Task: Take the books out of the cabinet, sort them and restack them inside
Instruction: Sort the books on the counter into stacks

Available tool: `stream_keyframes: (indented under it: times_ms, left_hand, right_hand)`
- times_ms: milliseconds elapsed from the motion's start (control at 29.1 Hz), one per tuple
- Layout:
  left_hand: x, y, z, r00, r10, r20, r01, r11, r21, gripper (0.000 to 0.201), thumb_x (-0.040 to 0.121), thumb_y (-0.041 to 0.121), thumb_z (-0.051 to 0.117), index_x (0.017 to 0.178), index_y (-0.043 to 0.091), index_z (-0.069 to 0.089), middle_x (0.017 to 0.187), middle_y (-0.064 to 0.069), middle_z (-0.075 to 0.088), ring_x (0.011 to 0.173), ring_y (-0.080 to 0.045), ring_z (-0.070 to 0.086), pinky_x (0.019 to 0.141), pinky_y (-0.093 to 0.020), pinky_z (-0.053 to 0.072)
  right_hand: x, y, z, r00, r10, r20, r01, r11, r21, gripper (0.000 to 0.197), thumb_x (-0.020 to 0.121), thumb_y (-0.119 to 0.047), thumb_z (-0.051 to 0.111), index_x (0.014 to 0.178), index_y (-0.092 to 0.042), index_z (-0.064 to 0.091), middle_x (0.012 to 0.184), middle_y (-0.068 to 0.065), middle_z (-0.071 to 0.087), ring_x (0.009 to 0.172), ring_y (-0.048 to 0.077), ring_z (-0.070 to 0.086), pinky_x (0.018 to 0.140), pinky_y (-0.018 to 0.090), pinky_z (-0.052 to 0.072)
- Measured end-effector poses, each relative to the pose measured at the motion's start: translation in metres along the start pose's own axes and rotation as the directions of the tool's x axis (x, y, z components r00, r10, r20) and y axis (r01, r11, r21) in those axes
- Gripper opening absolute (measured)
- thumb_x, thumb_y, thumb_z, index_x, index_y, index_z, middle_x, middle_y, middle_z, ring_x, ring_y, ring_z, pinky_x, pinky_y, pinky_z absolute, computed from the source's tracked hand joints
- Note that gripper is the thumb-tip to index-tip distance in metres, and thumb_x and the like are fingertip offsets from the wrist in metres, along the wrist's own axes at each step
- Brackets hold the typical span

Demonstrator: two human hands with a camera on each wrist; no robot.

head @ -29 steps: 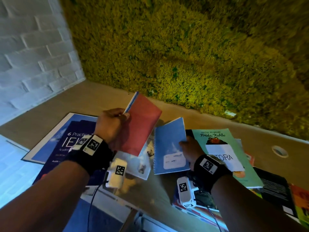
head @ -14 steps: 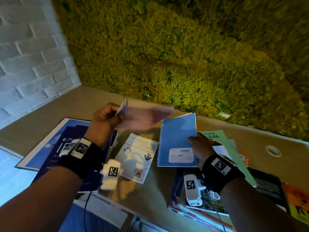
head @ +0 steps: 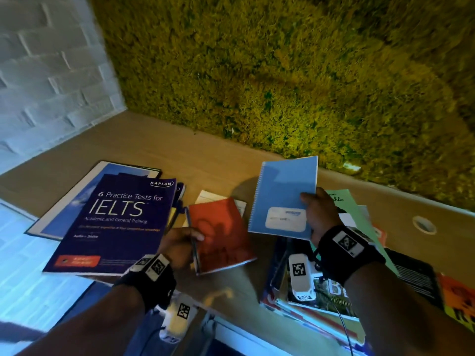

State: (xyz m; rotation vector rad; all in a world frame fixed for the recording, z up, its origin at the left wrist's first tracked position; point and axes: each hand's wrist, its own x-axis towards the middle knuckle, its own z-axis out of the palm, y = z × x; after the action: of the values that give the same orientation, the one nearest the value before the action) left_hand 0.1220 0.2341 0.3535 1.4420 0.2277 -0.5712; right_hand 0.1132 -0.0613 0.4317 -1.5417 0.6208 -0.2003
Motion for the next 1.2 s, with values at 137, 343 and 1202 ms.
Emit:
stream_keyframes:
  times_ms: [137,343,1202]
  left_hand:
    - [0.006,-0.002,-0.003,0.989,0.121,-0.084,-0.132,0.980,-0.147,0.040,0.096,0.007,0.054,0.061,0.007,0.074,0.068,-0.016,0.071,0.048,-0.023,0.064,0.049,-0.027,0.051]
    - [0.005,-0.002,0.013,0.993,0.112,0.022,-0.106,0.977,-0.186,0.029,0.090,0.017,0.070,0.115,0.002,0.068,0.110,-0.028,0.071,0.090,-0.042,0.073,0.075,-0.047,0.062]
    - [0.060,0.004,0.013,0.933,0.237,-0.271,0.156,0.411,0.898,0.083,0.079,0.022,0.076,0.151,0.019,0.034,0.145,-0.025,0.040,0.132,-0.044,0.043,0.109,-0.045,0.040]
  right_hand:
    - [-0.008,-0.001,0.018,0.986,0.068,0.152,-0.080,0.994,0.079,0.016,0.096,-0.005,0.053,0.107,-0.008,0.065,0.112,0.021,0.071,0.096,0.041,0.070,0.083,0.056,0.055]
    - [-0.025,0.050,0.067,0.868,0.311,0.386,-0.263,0.949,-0.173,0.015,0.100,-0.009,0.052,0.100,-0.013,0.067,0.102,0.016,0.071,0.080,0.032,0.070,0.078,0.045,0.058]
    - [0.010,0.025,0.014,0.989,0.085,0.121,-0.102,0.984,0.145,0.031,0.095,-0.010,0.063,0.126,-0.010,0.058,0.116,0.018,0.072,0.098,0.042,0.072,0.086,0.062,0.056]
